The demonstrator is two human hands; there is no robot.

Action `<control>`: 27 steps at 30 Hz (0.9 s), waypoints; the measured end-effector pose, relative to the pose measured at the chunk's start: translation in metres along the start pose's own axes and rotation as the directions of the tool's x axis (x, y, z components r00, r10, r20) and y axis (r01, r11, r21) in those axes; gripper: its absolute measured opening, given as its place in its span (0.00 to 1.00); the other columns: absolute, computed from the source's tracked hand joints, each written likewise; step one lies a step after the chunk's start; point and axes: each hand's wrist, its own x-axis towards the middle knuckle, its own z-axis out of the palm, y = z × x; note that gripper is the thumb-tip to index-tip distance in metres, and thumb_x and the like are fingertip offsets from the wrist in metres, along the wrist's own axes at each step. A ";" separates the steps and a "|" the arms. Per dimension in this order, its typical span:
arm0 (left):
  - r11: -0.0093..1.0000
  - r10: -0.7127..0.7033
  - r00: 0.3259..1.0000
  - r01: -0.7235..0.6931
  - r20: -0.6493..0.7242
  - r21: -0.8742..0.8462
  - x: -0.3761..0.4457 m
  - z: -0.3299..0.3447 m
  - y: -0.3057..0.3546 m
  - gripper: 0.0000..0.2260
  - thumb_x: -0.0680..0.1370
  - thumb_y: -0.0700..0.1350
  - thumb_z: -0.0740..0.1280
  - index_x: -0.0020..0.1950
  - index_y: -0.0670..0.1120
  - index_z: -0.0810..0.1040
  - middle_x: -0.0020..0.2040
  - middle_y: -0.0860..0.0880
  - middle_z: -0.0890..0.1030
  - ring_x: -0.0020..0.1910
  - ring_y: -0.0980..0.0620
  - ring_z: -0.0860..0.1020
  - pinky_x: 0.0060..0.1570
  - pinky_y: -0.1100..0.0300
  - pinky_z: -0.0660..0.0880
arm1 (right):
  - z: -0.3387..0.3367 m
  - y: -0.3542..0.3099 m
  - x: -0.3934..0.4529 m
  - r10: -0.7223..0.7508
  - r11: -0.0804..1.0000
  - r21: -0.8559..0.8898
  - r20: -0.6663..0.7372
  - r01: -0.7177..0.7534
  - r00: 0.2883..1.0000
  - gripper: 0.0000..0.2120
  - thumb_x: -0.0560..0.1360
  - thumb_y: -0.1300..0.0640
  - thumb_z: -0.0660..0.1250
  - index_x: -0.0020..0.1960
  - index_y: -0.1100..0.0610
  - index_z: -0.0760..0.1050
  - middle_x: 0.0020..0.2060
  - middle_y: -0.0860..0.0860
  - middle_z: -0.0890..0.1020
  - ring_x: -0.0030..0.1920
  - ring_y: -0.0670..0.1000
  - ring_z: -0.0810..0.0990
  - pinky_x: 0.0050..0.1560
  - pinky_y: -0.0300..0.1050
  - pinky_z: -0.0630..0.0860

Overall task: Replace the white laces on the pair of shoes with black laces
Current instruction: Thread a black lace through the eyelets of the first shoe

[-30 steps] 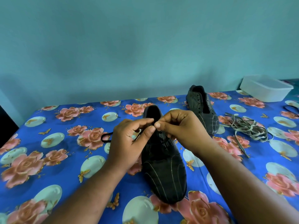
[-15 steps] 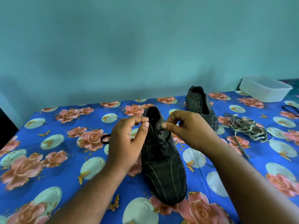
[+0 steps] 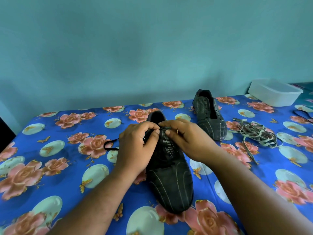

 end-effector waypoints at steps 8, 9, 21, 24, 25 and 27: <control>0.983 -0.086 0.996 0.083 0.011 0.163 0.002 0.005 0.000 0.07 0.76 0.55 0.65 0.48 0.56 0.81 0.48 0.59 0.82 0.53 0.52 0.77 0.55 0.50 0.67 | -0.004 0.005 0.001 -0.003 0.998 0.069 -0.008 0.004 1.000 0.11 0.83 0.57 0.63 0.64 0.49 0.77 0.38 0.38 0.76 0.38 0.44 0.75 0.39 0.36 0.69; 0.980 -0.097 0.995 0.093 0.011 0.175 0.003 0.006 -0.001 0.05 0.77 0.54 0.66 0.48 0.56 0.80 0.48 0.59 0.82 0.53 0.52 0.78 0.54 0.50 0.67 | -0.004 0.006 0.001 -0.003 0.996 0.091 -0.007 0.004 1.000 0.11 0.83 0.57 0.63 0.63 0.48 0.77 0.37 0.43 0.76 0.37 0.48 0.74 0.41 0.43 0.72; 0.983 -0.163 0.972 0.174 0.169 -0.053 0.008 0.009 -0.009 0.14 0.71 0.67 0.60 0.53 0.68 0.78 0.51 0.61 0.81 0.57 0.52 0.79 0.59 0.39 0.73 | -0.001 0.012 0.001 0.059 0.961 0.270 -0.019 -0.052 0.998 0.13 0.80 0.56 0.69 0.63 0.44 0.77 0.40 0.49 0.79 0.41 0.53 0.78 0.46 0.55 0.79; 0.974 -0.188 0.963 0.207 0.193 -0.086 0.008 0.012 -0.012 0.15 0.71 0.67 0.60 0.53 0.66 0.80 0.53 0.61 0.80 0.58 0.51 0.78 0.59 0.38 0.73 | -0.002 0.010 0.001 0.085 0.938 0.338 -0.010 -0.077 0.996 0.12 0.78 0.57 0.72 0.58 0.44 0.78 0.41 0.48 0.80 0.43 0.55 0.80 0.44 0.58 0.81; 0.971 -0.193 0.962 0.216 0.195 -0.100 0.008 0.012 -0.013 0.15 0.72 0.66 0.60 0.52 0.65 0.80 0.53 0.61 0.81 0.58 0.51 0.79 0.59 0.38 0.74 | -0.002 0.009 0.000 0.088 0.937 0.341 -0.012 -0.079 0.996 0.11 0.78 0.57 0.73 0.57 0.46 0.79 0.41 0.48 0.81 0.43 0.54 0.80 0.44 0.57 0.81; 0.963 -0.204 0.961 0.231 0.187 -0.139 0.008 0.014 -0.015 0.15 0.72 0.66 0.62 0.53 0.64 0.82 0.53 0.61 0.81 0.58 0.50 0.79 0.58 0.37 0.74 | -0.003 0.008 0.000 0.090 0.940 0.334 -0.028 -0.076 0.996 0.10 0.76 0.57 0.75 0.55 0.49 0.81 0.41 0.47 0.82 0.43 0.53 0.81 0.43 0.56 0.81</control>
